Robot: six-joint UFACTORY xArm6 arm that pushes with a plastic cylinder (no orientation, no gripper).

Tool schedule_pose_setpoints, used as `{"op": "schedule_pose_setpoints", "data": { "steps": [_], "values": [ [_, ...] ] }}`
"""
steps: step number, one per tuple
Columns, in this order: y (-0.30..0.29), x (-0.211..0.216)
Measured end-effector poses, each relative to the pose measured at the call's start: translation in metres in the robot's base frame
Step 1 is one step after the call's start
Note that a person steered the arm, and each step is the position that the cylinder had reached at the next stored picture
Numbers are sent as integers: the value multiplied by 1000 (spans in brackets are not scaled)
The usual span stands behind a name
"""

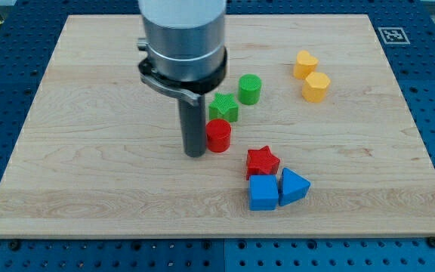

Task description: Separate green star and the red circle

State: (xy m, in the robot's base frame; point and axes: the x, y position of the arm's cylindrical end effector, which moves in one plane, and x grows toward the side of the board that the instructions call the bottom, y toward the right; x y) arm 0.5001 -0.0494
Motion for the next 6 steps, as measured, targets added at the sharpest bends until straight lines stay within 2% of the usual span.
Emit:
{"op": "schedule_pose_setpoints", "data": {
  "steps": [1,2,4,6],
  "values": [
    [-15,-38],
    [0,-53],
    [52,-18],
    [70,-41]
  ]
}}
